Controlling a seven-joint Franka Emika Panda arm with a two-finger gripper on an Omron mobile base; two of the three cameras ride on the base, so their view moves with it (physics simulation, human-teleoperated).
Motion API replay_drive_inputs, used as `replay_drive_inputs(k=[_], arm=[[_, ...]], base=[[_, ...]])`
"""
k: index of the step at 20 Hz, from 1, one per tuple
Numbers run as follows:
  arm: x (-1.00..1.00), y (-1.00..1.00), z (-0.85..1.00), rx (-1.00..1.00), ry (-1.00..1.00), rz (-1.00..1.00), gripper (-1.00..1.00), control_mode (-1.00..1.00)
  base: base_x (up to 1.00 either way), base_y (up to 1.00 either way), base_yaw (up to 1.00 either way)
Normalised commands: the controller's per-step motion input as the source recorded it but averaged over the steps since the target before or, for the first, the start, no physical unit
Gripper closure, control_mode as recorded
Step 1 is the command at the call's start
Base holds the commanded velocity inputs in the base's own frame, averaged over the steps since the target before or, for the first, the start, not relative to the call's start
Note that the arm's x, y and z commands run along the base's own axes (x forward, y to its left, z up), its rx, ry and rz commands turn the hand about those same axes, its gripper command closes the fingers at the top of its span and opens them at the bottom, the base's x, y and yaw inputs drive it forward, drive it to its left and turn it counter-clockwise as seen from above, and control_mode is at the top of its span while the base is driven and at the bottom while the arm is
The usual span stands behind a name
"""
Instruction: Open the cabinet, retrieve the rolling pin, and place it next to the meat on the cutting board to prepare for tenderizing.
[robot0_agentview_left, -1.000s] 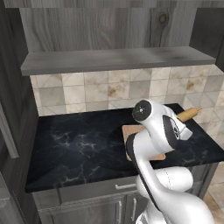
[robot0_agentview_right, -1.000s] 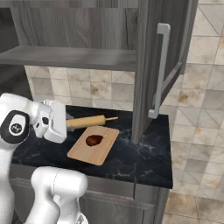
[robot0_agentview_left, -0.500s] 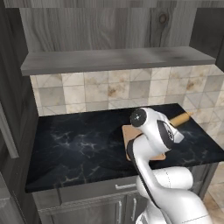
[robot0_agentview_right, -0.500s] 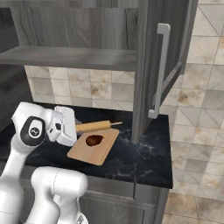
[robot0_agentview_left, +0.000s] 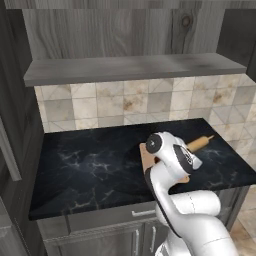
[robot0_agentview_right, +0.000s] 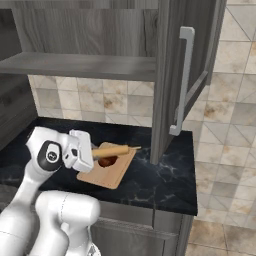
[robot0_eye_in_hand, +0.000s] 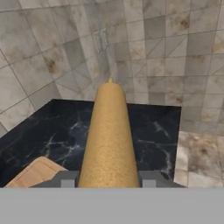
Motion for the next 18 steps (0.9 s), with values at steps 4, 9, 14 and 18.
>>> replay_drive_inputs(k=[4, 9, 14, 18], arm=[[0.43, 0.0, -0.58, 0.0, 0.0, 0.03, 1.0, -1.0], [0.41, 0.0, -0.5, 0.0, 0.0, 0.02, 1.0, -1.0], [0.29, 0.0, -0.51, 0.0, -0.01, 0.02, 1.0, -1.0], [0.17, 0.0, -0.63, 0.0, -0.04, 0.01, 1.0, -1.0]], base=[[0.0, 0.0, 0.0], [0.0, 0.0, 0.0], [0.0, 0.0, 0.0], [0.0, 0.0, 0.0]])
